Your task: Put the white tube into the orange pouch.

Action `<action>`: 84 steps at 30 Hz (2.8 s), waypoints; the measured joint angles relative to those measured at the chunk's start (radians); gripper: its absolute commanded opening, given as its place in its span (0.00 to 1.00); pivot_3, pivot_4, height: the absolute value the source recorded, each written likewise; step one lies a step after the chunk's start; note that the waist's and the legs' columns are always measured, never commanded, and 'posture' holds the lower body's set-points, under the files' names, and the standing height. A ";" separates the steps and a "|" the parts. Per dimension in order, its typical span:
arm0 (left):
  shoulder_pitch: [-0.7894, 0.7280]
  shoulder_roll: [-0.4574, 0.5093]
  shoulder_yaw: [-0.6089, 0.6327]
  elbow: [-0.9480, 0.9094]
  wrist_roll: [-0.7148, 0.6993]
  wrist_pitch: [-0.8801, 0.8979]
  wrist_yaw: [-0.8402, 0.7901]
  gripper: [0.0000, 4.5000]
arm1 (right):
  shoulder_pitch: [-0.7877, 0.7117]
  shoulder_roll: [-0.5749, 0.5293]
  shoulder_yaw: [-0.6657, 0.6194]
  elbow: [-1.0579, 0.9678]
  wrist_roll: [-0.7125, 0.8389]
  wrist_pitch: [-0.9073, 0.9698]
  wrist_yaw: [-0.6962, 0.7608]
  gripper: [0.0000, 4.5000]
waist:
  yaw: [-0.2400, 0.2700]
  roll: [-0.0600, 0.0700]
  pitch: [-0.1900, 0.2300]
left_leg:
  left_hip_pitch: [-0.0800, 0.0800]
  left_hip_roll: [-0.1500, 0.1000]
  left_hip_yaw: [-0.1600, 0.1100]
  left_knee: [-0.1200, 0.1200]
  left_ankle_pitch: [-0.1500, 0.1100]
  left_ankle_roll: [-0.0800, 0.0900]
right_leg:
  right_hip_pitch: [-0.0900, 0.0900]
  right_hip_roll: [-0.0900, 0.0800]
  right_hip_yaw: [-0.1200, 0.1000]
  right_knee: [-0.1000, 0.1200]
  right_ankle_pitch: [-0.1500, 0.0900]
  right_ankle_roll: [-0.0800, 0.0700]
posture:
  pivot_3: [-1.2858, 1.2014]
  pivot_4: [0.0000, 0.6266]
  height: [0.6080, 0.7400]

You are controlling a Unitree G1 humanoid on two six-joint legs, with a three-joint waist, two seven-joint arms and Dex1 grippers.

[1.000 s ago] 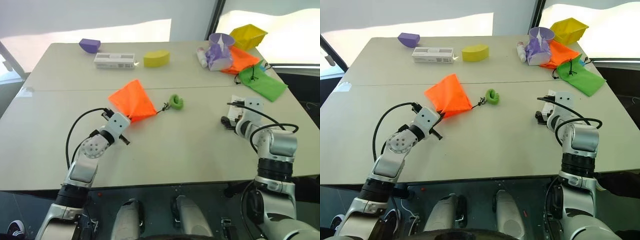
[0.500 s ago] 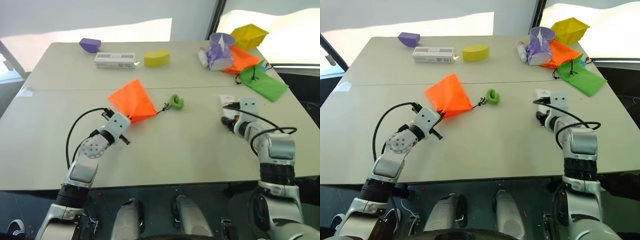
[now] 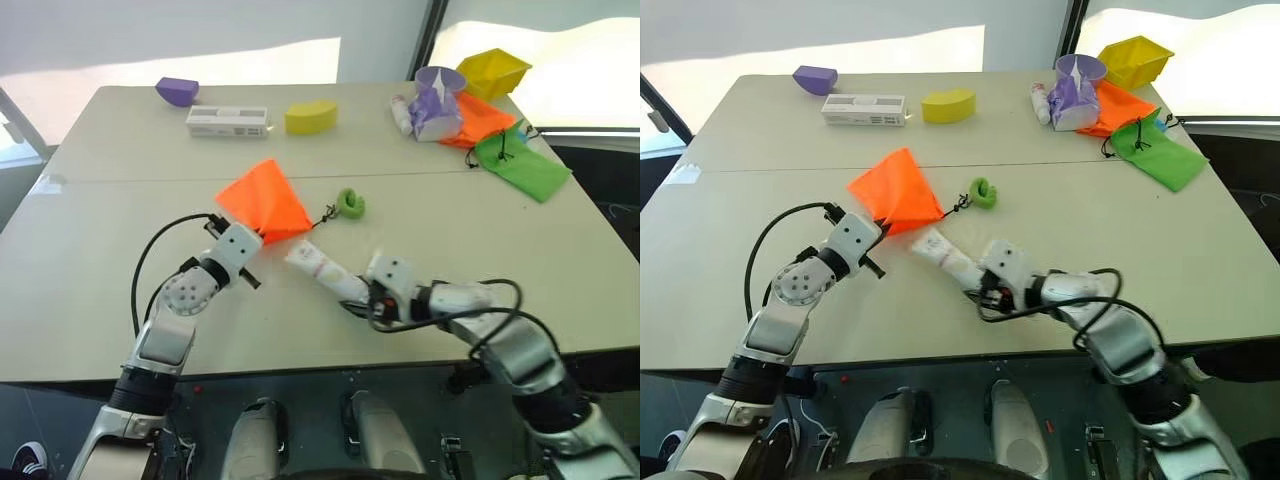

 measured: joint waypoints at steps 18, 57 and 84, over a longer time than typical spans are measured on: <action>-0.005 0.007 -0.001 -0.028 0.002 0.032 -0.003 0.00 | -0.012 -0.016 -0.039 0.005 0.081 0.019 0.146 0.49 | 0.004 0.000 0.000 | -0.003 0.000 0.001 0.000 -0.001 0.002 | 0.002 -0.002 -0.002 -0.007 0.000 0.001 | 0.52 0.24 1.00; 0.011 0.010 -0.005 -0.114 -0.001 0.117 -0.046 0.00 | -0.271 0.415 0.025 0.530 -0.122 -0.166 -0.101 0.49 | -0.004 0.000 0.000 | -0.001 0.000 0.002 0.000 -0.001 0.002 | 0.000 0.000 -0.001 0.000 0.000 0.001 | 0.52 0.24 1.00; 0.061 -0.023 0.031 -0.260 -0.117 0.295 -0.074 0.00 | -0.423 0.639 -0.115 0.836 -0.112 -0.153 -0.211 0.49 | -0.029 0.000 0.000 | 0.000 0.001 0.001 0.000 -0.001 0.001 | 0.000 -0.003 -0.001 0.003 0.000 0.001 | 0.52 0.24 1.00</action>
